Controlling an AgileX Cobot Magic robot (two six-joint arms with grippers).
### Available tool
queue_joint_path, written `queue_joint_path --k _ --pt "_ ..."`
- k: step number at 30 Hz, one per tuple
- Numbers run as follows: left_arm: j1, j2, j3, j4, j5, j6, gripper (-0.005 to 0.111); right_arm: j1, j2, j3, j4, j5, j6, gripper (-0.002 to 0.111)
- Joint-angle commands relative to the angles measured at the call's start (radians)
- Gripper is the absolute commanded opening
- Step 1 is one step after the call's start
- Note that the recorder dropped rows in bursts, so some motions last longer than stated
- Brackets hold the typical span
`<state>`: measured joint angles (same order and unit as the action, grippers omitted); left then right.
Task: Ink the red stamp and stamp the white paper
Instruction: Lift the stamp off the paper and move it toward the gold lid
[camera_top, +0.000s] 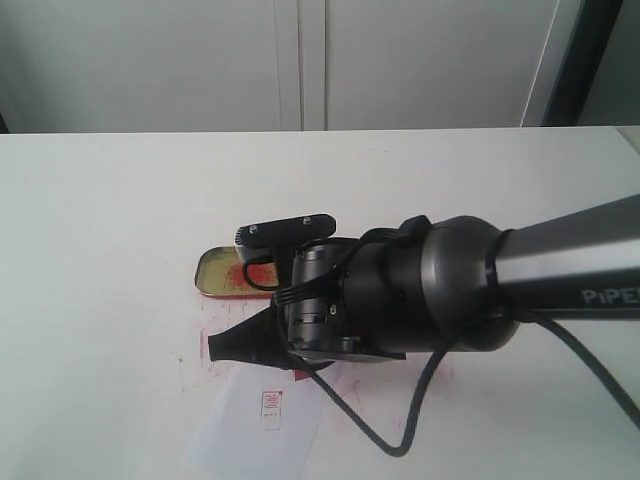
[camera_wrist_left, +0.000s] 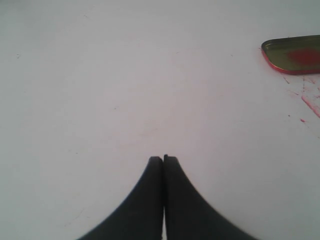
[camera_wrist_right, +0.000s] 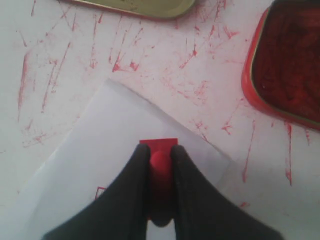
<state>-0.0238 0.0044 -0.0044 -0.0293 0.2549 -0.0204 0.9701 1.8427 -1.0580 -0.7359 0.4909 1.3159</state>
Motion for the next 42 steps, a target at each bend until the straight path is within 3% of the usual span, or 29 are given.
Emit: queue_joint_path --k 1,9,27,37,42 --pt "0.002 -0.004 0.004 0.0 0.0 -0.002 0.0 -0.005 -0.03 -0.002 -0.019 0.008 0.008 0.0" --pt "0.002 -0.004 0.004 0.0 0.0 -0.002 0.0 -0.005 -0.065 -0.002 -0.019 -0.015 0.044 0.0" --pt "0.002 -0.004 0.004 0.0 0.0 -0.002 0.0 -0.14 -0.067 0.0 0.067 -0.457 0.05 0.0" --pt "0.002 -0.004 0.004 0.0 0.0 -0.002 0.0 -0.197 -0.067 0.0 0.073 -0.555 0.05 0.0" --pt "0.002 -0.004 0.004 0.0 0.0 -0.002 0.0 -0.202 -0.067 0.0 -0.052 -0.599 0.05 0.0"
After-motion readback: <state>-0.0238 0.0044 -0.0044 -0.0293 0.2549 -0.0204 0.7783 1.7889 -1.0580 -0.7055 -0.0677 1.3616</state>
